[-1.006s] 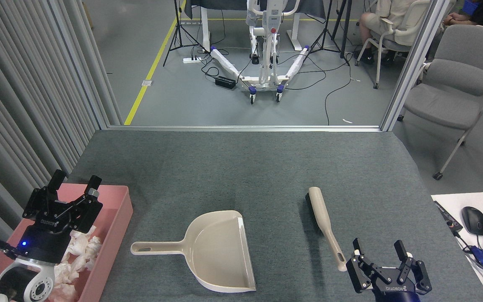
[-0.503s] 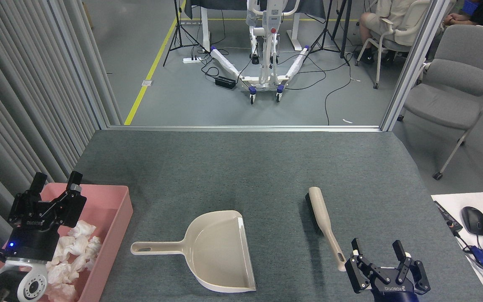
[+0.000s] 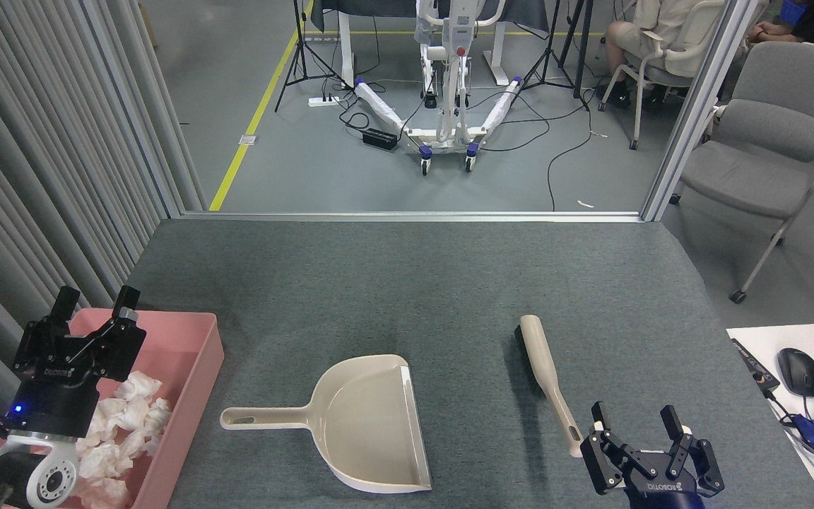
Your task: Sweep and dump garbage into bin
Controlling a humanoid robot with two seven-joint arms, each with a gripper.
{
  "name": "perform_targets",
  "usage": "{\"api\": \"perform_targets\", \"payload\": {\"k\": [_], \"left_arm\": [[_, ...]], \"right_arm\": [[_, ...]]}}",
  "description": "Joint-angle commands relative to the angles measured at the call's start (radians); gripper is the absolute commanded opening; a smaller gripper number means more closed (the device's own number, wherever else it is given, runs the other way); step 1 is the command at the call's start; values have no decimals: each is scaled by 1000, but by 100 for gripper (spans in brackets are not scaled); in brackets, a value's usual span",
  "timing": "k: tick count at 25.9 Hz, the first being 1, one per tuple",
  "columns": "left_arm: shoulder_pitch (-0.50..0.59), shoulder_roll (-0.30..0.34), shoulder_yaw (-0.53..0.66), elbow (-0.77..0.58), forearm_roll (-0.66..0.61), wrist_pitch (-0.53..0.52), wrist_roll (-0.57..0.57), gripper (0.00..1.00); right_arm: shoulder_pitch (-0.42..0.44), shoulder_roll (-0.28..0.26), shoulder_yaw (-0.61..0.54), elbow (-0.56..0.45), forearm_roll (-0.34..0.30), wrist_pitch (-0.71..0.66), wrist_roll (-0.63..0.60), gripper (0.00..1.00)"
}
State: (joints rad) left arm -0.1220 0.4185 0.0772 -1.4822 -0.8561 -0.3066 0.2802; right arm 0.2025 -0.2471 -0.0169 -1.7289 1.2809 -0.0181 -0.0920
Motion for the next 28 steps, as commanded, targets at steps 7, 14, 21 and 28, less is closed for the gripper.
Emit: {"api": "perform_targets", "payload": {"k": [7, 14, 21, 28], "left_arm": [[21, 39, -16, 22, -1, -65, -84, 99], [148, 51, -30, 17, -18, -167, -102, 99], [240, 46, -20, -73, -63, -218, -18, 99], [248, 46, -24, -75, -118, -203, -26, 99]], "right_arm": [[2, 2, 0, 0, 0, 0, 0, 98], [2, 2, 2, 0, 0, 0, 0, 98], [2, 2, 2, 0, 0, 0, 0, 98], [2, 3, 2, 0, 0, -2, 0, 98]]}}
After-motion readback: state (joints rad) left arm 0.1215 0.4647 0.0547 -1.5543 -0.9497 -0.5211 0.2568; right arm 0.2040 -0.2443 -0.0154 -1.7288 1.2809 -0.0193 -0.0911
